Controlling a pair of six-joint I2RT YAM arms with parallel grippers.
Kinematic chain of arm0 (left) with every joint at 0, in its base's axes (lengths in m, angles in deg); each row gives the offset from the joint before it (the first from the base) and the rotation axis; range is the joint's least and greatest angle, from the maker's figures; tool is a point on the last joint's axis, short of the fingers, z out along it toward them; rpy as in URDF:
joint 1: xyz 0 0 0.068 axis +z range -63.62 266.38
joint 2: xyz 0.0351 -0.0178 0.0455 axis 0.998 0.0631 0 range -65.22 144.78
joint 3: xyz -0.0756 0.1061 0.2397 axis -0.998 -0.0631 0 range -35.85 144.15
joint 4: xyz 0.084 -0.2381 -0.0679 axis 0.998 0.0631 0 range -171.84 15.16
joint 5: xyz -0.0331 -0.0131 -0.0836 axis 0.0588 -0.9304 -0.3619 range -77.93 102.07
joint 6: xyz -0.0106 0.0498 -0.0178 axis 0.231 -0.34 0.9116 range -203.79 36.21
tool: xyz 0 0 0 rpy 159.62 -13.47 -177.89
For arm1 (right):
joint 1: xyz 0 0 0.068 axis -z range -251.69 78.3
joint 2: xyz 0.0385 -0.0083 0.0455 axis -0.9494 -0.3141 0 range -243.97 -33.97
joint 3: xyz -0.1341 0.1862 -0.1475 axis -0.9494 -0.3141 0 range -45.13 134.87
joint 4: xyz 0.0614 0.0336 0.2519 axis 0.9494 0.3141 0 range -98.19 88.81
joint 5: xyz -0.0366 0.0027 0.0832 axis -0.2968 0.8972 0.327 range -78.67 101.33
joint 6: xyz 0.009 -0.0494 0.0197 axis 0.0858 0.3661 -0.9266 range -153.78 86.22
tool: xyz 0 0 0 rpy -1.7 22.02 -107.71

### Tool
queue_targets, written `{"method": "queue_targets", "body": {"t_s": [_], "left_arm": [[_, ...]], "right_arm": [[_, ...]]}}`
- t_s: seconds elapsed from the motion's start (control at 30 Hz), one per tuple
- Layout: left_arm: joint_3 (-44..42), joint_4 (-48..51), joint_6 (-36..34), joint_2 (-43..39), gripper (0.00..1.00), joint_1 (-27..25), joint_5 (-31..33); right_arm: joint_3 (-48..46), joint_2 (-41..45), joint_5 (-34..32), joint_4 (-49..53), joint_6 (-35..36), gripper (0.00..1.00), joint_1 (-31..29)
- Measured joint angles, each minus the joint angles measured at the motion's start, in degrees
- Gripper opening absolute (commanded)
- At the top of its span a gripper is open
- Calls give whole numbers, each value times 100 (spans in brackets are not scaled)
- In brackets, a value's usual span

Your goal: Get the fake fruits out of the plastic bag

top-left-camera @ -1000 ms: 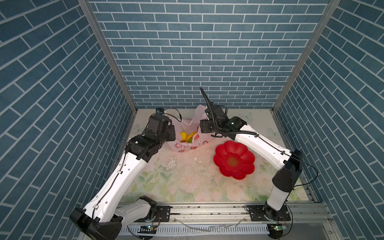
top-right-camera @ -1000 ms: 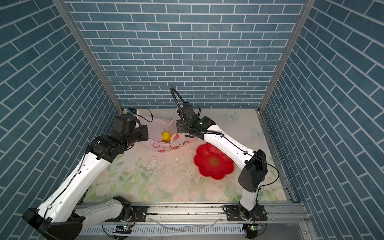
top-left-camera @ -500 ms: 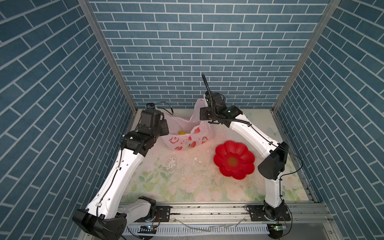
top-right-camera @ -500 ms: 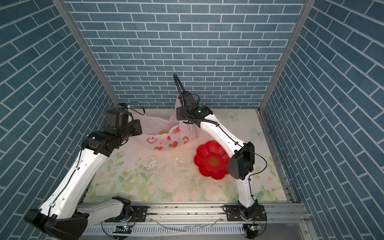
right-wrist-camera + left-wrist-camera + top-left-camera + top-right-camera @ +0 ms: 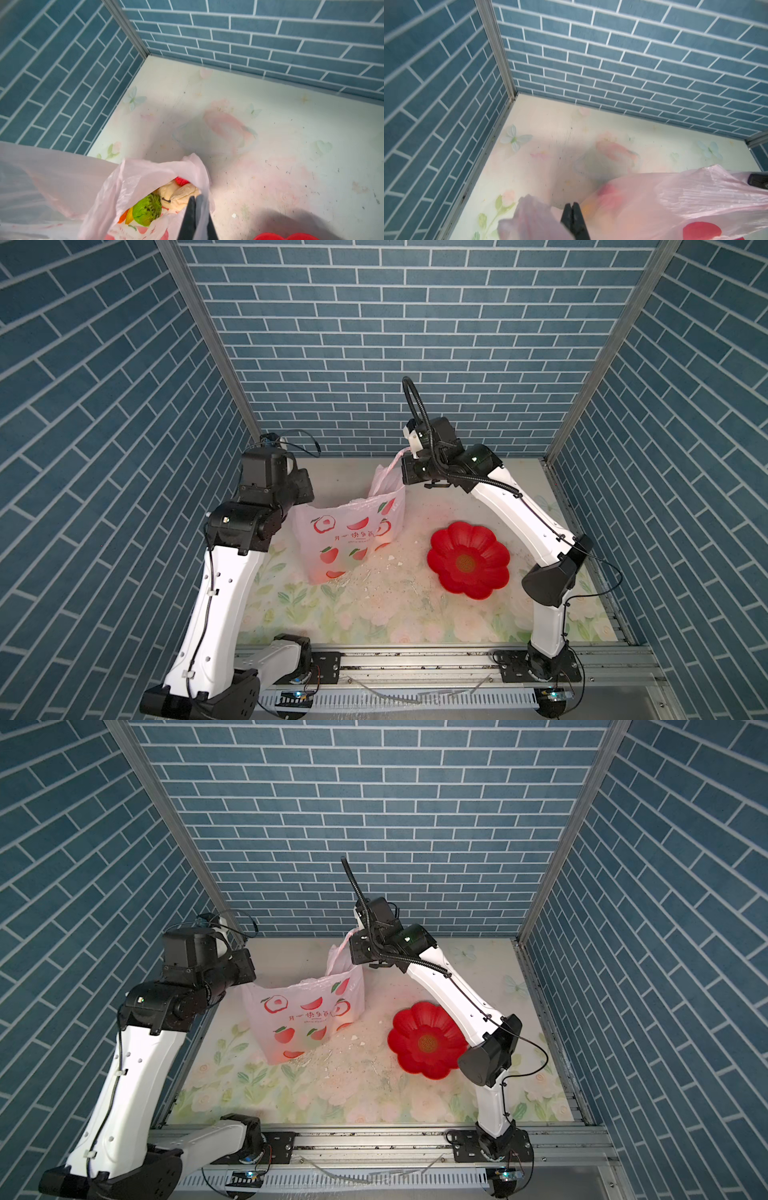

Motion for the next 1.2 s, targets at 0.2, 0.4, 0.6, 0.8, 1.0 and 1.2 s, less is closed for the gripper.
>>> {"method": "queue_targets", "body": {"t_s": [0.2,0.4,0.6,0.8,1.0,1.2], "left_arm": [[-1329,264,529,-730,1,9,-503],[-2175,599,1121,-1340,19,9,-1069],[-2299,960,1606,-1709,63,9,-1541],[-1799,1537,1797,-1801,82,9,-1694],[-459,1635,1679,-1401,87,9,-1915],[20,1775,1425,-951,79,9,-2511]], "right_arm": [[-1714,658,321,-295,-17,0,-46],[-2815,940,573,-728,-79,0,-46],[-3307,1054,798,-1108,-173,0,-46],[-3506,1263,946,-1340,-173,0,-46],[-3580,1508,1010,-1582,-175,0,-46],[-3630,1600,1034,-1862,-273,0,-46]]}}
